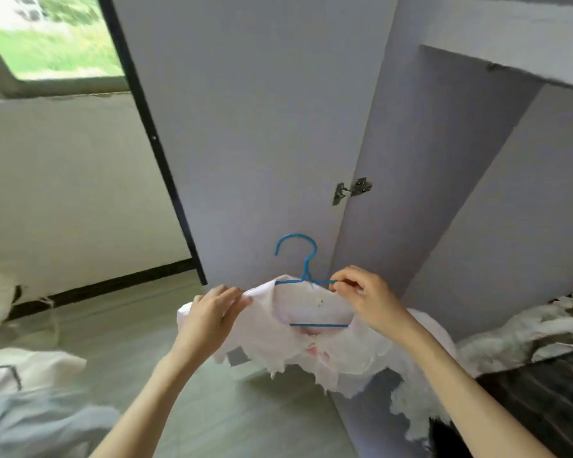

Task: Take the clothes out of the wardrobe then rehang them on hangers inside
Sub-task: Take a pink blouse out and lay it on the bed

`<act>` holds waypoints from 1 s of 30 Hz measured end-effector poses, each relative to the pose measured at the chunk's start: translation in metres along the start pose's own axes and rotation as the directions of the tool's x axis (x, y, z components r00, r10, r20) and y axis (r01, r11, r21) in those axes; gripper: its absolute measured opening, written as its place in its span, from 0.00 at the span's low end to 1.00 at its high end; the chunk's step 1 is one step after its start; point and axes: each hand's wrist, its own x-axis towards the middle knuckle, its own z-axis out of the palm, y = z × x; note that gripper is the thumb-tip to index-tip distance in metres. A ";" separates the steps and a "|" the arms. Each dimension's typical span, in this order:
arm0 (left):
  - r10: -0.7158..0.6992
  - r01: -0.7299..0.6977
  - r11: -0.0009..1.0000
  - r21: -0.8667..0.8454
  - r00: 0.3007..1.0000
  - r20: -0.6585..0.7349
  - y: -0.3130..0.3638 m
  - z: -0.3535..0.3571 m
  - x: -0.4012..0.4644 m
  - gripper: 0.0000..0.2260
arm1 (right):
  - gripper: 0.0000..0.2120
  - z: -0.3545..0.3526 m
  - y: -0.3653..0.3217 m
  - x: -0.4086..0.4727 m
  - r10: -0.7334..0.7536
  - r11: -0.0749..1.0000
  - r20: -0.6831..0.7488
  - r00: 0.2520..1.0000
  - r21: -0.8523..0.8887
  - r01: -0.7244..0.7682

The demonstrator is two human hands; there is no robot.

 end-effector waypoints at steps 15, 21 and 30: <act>-0.655 0.707 0.685 -0.173 0.495 -0.571 -0.165 -0.181 -0.271 0.17 | 0.18 0.319 -0.170 0.031 -0.492 0.805 0.394 0.777 -0.134 0.578; -0.782 0.807 0.470 -0.357 0.192 -0.594 -0.163 -0.212 -0.371 0.08 | 0.14 0.404 -0.234 0.004 -0.660 0.645 0.527 0.536 0.030 0.764; -0.693 0.847 0.195 -0.494 -0.237 -0.681 -0.116 -0.191 -0.455 0.15 | 0.20 0.492 -0.297 -0.043 -0.729 0.523 0.632 0.265 0.264 0.810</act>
